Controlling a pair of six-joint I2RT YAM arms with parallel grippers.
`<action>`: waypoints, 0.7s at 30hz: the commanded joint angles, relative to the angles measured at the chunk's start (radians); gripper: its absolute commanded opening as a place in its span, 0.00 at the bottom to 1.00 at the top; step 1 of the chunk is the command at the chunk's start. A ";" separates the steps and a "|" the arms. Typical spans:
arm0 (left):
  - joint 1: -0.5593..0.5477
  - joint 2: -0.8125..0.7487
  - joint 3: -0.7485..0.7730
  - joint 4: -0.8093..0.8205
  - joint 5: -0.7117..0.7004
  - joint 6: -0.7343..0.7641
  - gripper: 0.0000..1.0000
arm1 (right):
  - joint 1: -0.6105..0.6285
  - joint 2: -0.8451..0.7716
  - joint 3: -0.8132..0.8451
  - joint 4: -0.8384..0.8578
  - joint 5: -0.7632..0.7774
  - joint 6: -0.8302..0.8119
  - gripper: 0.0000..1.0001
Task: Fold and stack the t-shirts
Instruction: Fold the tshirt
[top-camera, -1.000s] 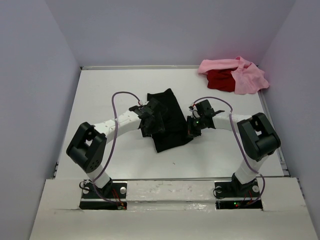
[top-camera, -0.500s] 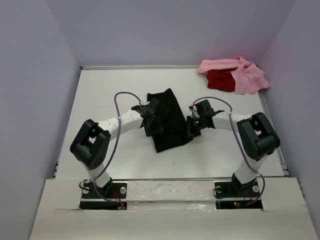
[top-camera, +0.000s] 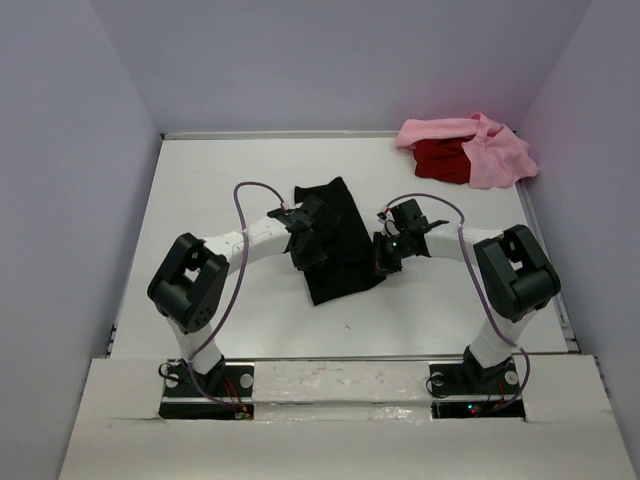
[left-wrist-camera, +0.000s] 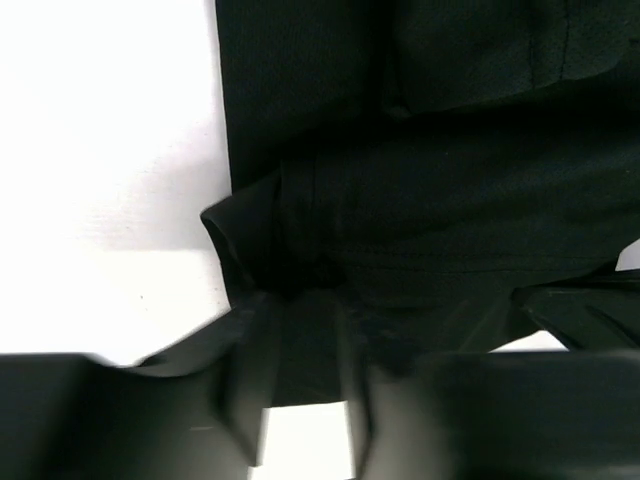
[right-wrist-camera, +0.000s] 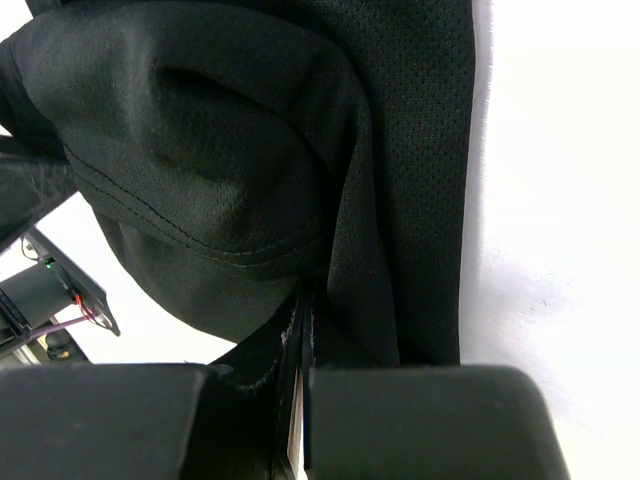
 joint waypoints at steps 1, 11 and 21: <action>0.019 0.018 0.052 -0.020 -0.044 0.004 0.28 | 0.007 -0.015 -0.011 0.015 0.020 -0.014 0.00; 0.037 0.071 0.146 -0.081 -0.079 -0.001 0.00 | 0.007 -0.013 -0.015 0.013 0.016 -0.018 0.00; 0.091 0.045 0.278 -0.138 -0.015 -0.019 0.00 | 0.007 -0.001 -0.037 0.013 0.014 -0.019 0.00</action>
